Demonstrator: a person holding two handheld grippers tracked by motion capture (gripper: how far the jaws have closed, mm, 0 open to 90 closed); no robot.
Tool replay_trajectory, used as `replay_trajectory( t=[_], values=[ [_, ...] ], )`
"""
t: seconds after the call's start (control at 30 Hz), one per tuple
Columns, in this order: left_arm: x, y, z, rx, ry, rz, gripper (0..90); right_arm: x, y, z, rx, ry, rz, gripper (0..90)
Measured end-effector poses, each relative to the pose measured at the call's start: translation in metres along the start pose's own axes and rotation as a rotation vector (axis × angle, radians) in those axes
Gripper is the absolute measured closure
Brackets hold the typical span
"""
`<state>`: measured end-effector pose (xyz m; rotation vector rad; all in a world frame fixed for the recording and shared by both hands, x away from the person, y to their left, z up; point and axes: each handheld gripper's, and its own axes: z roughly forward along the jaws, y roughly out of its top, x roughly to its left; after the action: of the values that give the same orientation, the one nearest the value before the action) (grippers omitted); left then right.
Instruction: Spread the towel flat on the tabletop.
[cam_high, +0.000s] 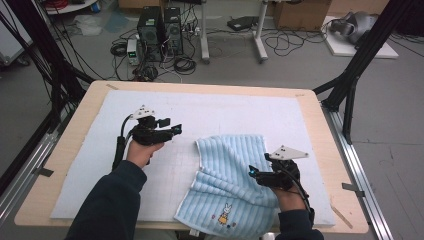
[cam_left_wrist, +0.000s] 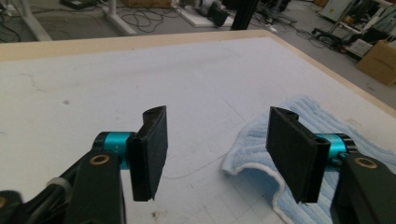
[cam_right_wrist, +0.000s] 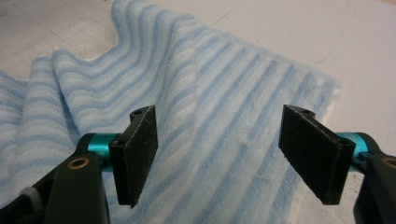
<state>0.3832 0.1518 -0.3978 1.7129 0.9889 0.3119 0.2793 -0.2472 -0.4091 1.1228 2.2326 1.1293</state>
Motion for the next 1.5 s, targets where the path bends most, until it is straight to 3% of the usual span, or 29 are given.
replay_trajectory(
  t=[0.2, 0.27, 0.43, 0.63, 0.77, 0.8, 0.83, 0.87, 0.93, 1.07, 1.17, 1.27, 1.37, 1.4, 1.47, 1.5],
  values=[
    [-0.002, -0.011, 0.026, 0.037, -0.010, -0.018, 47.5, 0.000, -0.003, 0.002, 0.005, 0.006, -0.003, 27.7],
    [-0.004, -0.018, 0.041, 0.067, -0.011, -0.023, 48.1, 0.001, -0.003, 0.002, 0.007, 0.007, 0.000, 27.7],
    [-0.011, -0.025, 0.059, 0.123, -0.013, -0.018, 48.1, 0.001, -0.003, 0.003, 0.007, 0.008, 0.000, 27.7],
    [-0.026, -0.036, 0.075, 0.220, 0.008, 0.064, 48.5, 0.001, -0.003, 0.003, 0.003, 0.007, -0.002, 27.7],
    [-0.034, -0.038, 0.076, 0.244, 0.048, 0.147, 50.3, 0.001, -0.004, 0.003, 0.000, 0.004, 0.000, 27.7],
    [-0.034, -0.038, 0.076, 0.244, 0.048, 0.147, 51.8, 0.001, -0.004, 0.003, 0.001, 0.005, 0.000, 27.7],
    [-0.039, -0.039, 0.077, 0.249, 0.093, 0.191, 55.3, 0.001, -0.004, 0.003, 0.000, 0.004, -0.001, 27.7],
    [-0.041, -0.039, 0.077, 0.250, 0.100, 0.207, 59.9, 0.001, -0.004, 0.003, 0.000, 0.005, 0.003, 27.7],
    [-0.041, -0.039, 0.075, 0.254, 0.080, 0.234, 82.8, 0.002, -0.004, 0.003, -0.003, 0.006, 0.002, 27.6],
    [-0.036, -0.037, 0.073, 0.259, 0.081, 0.197, 85.6, 0.003, -0.003, 0.004, -0.004, 0.011, 0.005, 27.6],
    [-0.027, -0.034, 0.066, 0.269, 0.137, 0.190, 85.8, 0.003, -0.003, 0.004, -0.005, 0.012, -0.002, 27.6],
    [-0.012, -0.032, 0.055, 0.247, 0.170, 0.154, 85.9, 0.003, -0.003, 0.005, -0.004, 0.015, 0.001, 27.6],
    [-0.002, -0.030, 0.047, 0.233, 0.197, 0.152, 85.8, 0.003, -0.002, 0.008, -0.001, 0.018, -0.002, 27.7],
    [0.008, -0.028, 0.039, 0.221, 0.220, 0.131, 85.8, 0.004, -0.001, 0.009, 0.002, 0.021, -0.002, 27.7],
    [0.012, -0.027, 0.037, 0.207, 0.238, 0.119, 85.8, 0.004, 0.002, 0.014, 0.008, 0.026, -0.009, 27.9],
    [0.023, -0.025, 0.031, 0.194, 0.261, 0.094, 85.8, 0.004, 0.005, 0.017, 0.013, 0.029, -0.013, 27.9]
  ],
)
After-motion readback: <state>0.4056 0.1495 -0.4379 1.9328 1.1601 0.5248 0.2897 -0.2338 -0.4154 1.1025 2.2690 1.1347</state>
